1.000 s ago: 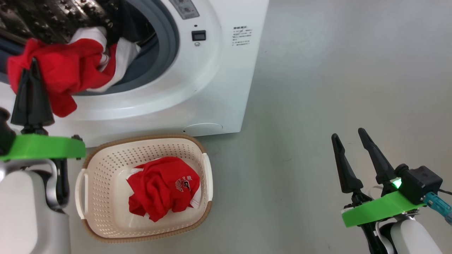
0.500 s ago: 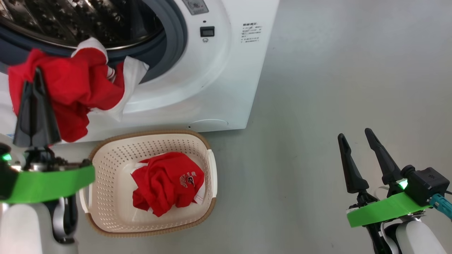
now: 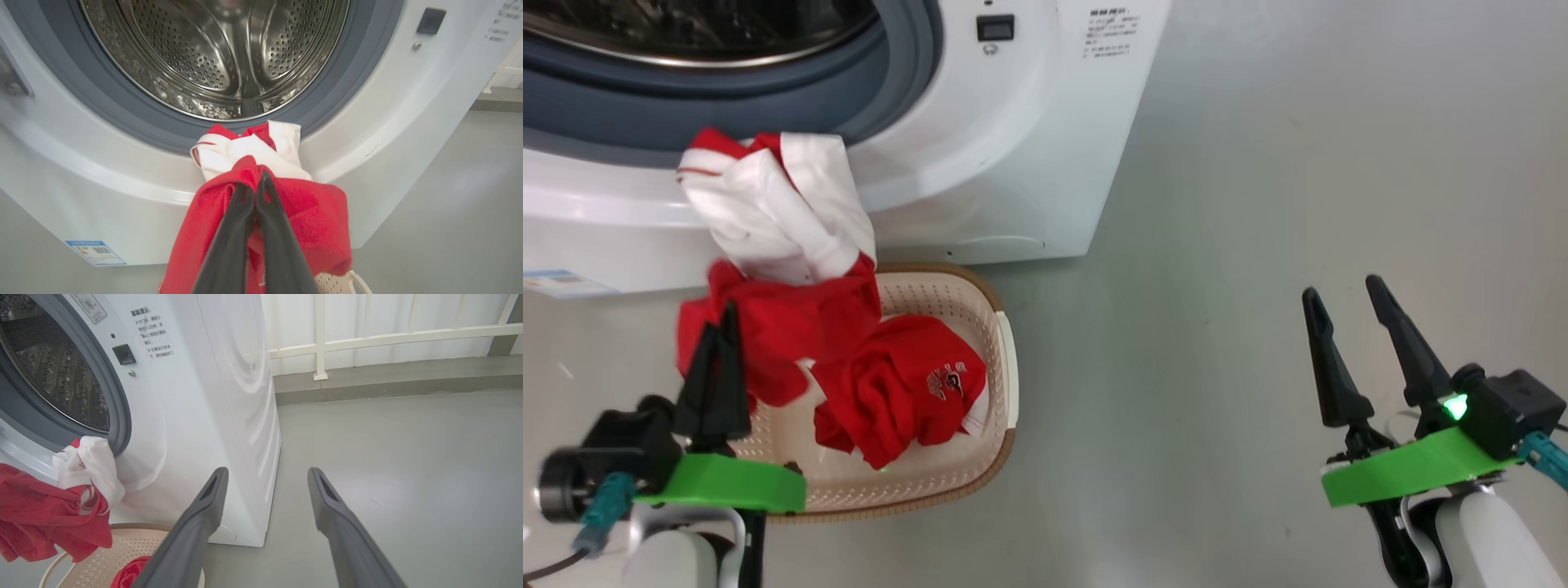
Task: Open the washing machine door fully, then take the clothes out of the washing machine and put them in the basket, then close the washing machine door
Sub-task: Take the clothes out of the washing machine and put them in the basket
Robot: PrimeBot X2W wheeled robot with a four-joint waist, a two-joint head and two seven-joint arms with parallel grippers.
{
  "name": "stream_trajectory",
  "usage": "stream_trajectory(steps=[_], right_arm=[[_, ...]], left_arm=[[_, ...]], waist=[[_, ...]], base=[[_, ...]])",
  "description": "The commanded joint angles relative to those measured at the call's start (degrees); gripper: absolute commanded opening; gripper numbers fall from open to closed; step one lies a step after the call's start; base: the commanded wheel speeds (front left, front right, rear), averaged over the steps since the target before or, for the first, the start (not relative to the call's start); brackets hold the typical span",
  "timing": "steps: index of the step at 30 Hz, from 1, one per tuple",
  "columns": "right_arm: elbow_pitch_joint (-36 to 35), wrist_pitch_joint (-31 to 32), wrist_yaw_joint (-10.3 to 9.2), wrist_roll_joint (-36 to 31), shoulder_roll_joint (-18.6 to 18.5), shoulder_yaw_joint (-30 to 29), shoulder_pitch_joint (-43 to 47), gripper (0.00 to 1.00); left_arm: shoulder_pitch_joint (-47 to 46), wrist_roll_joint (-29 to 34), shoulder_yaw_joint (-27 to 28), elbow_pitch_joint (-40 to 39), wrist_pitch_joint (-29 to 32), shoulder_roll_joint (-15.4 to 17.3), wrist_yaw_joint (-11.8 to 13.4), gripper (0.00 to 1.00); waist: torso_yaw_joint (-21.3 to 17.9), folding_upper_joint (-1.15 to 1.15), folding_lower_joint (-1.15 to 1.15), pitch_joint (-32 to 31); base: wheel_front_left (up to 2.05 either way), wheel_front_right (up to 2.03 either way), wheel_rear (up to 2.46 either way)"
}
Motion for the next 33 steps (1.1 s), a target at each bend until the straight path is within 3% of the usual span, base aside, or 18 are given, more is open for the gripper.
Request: stream_trajectory(steps=[1, 16, 33], right_arm=[[-1.5, -0.4, 0.36, -0.7, -0.4, 1.4, -1.4, 1.00], [-1.8, -0.4, 0.36, -0.8, 0.7, 3.4, -4.8, 1.00], [-2.4, -0.4, 0.36, -0.8, 1.9, 5.6, -7.8, 1.00]], left_arm=[[-1.2, 0.9, 1.2, 1.6, -0.3, 0.8, 0.0, 0.00], [-9.5, 4.7, -1.1, 25.3, -0.3, 3.7, -1.6, 0.00], [-21.8, 5.6, -5.7, 46.1, -0.3, 7.5, -2.2, 0.00]], waist=[[-0.4, 0.00, 0.00, 2.0], [-3.1, 0.00, 0.00, 9.1], [-6.5, 0.00, 0.00, 17.3]], base=[[0.00, 0.00, 0.00], [0.00, 0.00, 0.00], [0.00, 0.00, 0.00]])
